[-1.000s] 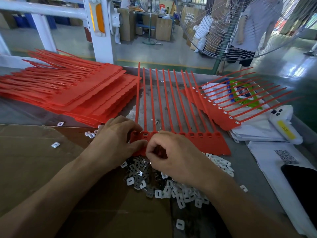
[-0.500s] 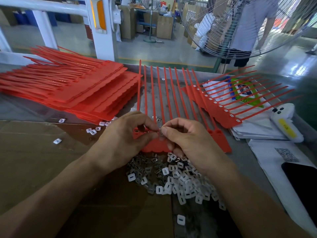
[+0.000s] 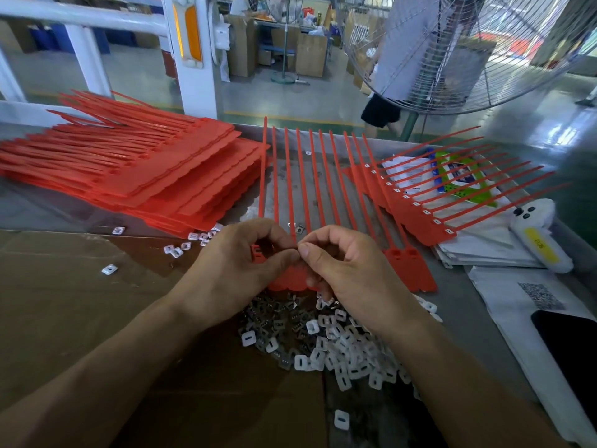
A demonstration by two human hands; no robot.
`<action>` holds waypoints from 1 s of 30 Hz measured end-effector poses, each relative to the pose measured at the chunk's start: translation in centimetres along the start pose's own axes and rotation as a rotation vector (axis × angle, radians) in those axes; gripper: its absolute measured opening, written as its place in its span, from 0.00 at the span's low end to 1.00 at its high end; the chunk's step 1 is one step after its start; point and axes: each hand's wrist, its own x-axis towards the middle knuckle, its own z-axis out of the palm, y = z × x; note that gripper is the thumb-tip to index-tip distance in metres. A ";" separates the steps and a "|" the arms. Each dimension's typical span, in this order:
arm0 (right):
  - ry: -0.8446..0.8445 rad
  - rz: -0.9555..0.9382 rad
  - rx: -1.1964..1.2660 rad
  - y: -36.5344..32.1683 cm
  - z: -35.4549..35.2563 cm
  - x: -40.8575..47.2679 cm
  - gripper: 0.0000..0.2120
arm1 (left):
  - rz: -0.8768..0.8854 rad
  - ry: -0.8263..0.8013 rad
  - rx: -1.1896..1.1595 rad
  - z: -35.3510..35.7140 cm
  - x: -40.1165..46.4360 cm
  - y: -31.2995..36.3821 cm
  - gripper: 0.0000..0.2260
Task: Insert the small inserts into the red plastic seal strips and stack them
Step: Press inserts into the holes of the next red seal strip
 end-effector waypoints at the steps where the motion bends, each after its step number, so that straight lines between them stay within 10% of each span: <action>1: 0.001 -0.004 -0.001 0.0 0.0 0.0 0.04 | -0.005 0.003 -0.031 0.0 0.0 0.0 0.03; 30: 0.026 -0.420 -0.263 -0.6 -1.1 -0.2 0.07 | -0.053 -0.146 -0.275 -0.9 0.5 -1.3 0.13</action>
